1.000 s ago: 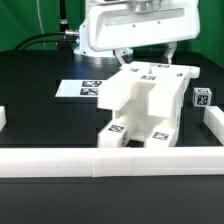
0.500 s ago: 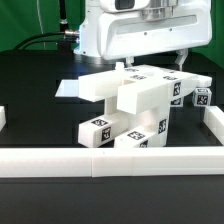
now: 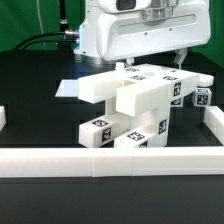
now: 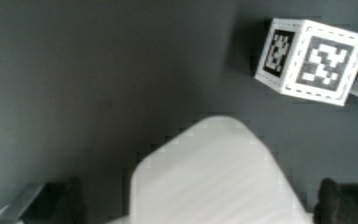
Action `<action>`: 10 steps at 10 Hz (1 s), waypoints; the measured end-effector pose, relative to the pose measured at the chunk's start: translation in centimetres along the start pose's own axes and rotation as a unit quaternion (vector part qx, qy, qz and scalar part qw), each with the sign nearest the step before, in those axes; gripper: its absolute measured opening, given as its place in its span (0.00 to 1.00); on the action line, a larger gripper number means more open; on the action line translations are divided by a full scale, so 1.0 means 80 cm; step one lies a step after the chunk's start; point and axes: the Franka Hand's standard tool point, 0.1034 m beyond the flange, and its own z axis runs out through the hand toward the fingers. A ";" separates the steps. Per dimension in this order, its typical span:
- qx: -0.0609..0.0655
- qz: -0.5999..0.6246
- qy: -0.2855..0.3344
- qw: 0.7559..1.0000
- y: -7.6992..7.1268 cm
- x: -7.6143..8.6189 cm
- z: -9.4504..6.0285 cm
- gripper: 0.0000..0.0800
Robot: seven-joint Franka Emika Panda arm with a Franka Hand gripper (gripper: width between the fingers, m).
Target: Assemble chair
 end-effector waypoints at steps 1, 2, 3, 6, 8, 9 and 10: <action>0.000 0.000 0.000 1.000 0.000 0.000 0.000 0.81; 0.001 -0.006 -0.004 1.000 0.000 0.002 -0.004 0.81; 0.008 -0.007 -0.015 1.000 -0.004 0.007 -0.007 0.81; 0.024 -0.010 -0.046 0.999 -0.017 0.015 0.004 0.81; 0.025 -0.010 -0.047 0.999 -0.025 0.019 0.007 0.81; 0.025 -0.010 -0.047 0.999 -0.030 0.021 0.010 0.81; 0.025 -0.013 -0.047 0.999 -0.037 0.024 0.012 0.81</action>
Offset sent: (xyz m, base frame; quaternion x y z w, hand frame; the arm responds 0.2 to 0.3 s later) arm 0.0491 0.0098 0.0193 0.0073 0.0020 -0.0044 1.0000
